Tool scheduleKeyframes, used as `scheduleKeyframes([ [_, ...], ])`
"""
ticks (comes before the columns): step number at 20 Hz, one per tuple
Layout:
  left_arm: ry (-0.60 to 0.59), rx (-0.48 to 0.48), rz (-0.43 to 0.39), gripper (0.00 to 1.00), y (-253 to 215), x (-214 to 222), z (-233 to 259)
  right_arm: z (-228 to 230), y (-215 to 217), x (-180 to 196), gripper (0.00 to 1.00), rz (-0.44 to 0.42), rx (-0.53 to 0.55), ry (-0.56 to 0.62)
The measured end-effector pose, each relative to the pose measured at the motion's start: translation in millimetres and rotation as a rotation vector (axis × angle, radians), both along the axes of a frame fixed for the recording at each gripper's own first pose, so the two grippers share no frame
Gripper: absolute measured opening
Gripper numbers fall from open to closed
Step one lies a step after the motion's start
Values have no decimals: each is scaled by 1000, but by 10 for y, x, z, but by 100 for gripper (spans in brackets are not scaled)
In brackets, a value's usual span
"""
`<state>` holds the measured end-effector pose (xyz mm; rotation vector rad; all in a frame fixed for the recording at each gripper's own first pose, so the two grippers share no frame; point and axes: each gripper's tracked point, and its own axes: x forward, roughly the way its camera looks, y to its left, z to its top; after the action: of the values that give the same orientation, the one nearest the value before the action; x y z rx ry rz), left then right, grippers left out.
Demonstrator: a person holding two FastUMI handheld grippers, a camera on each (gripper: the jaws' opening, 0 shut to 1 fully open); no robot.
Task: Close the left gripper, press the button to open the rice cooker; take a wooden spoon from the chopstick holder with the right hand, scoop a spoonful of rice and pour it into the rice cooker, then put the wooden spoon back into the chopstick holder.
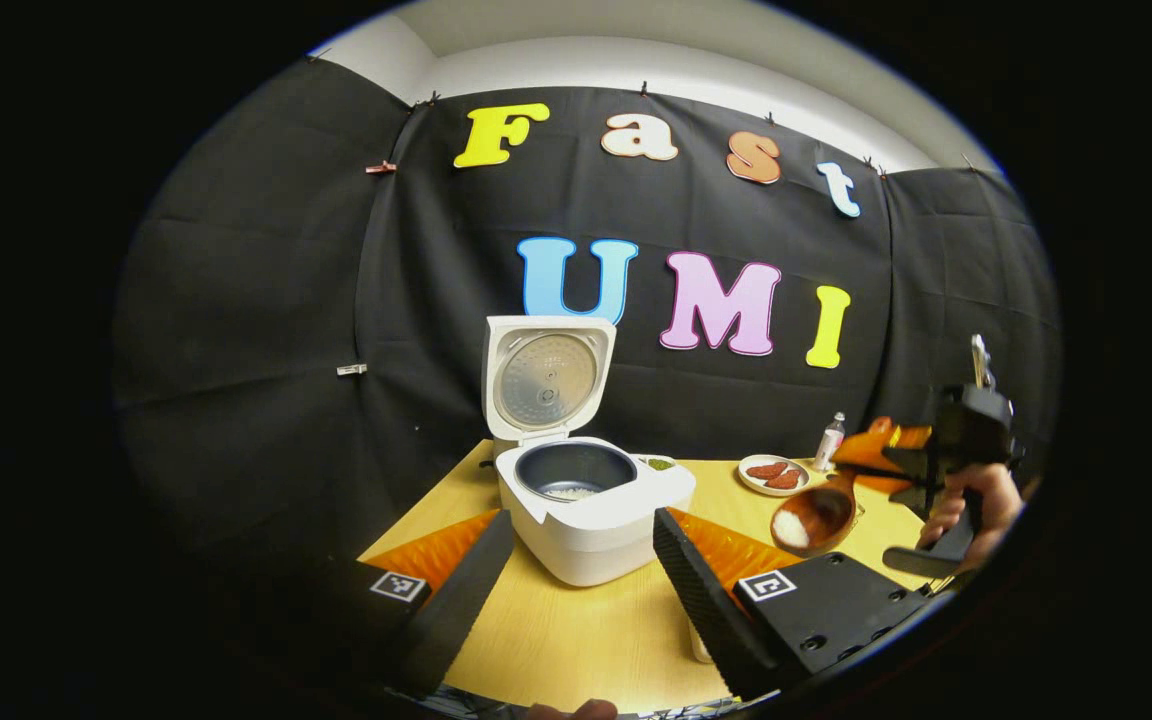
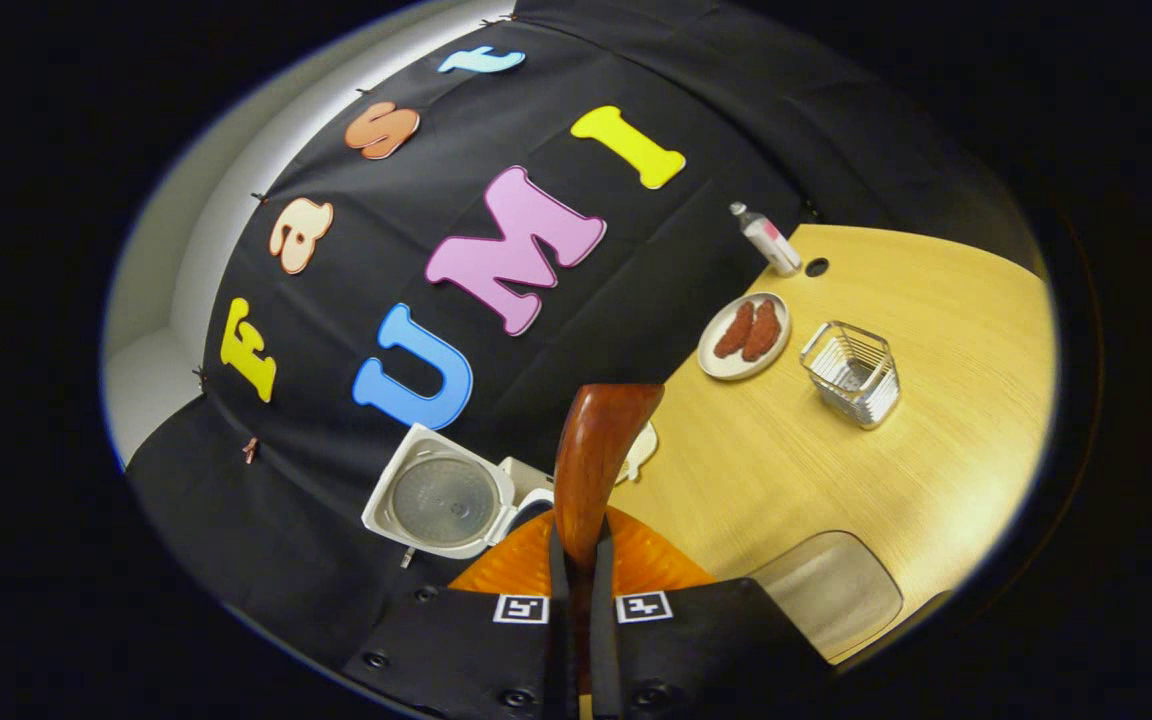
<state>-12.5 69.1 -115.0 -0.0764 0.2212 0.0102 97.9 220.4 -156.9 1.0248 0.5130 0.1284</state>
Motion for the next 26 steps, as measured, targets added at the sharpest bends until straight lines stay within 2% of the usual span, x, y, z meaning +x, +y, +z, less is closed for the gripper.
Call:
scheduleKeyframes([
  [2,1,-8,6,97,43,1,-44,292,207,223,10,9,33,-23],
  [6,9,-37,16,97,83,21,-105,536,621,716,10,34,25,-56],
  [12,7,-58,23,97,138,50,-113,481,1259,1250,10,35,99,-20],
  [14,8,-57,21,98,171,58,-132,439,1464,1450,10,36,92,-30],
  [21,23,-109,33,94,303,115,-270,171,2091,1902,10,84,-67,-100],
  [26,23,-100,49,94,494,154,-433,-29,2418,2120,10,134,-223,-176],
])
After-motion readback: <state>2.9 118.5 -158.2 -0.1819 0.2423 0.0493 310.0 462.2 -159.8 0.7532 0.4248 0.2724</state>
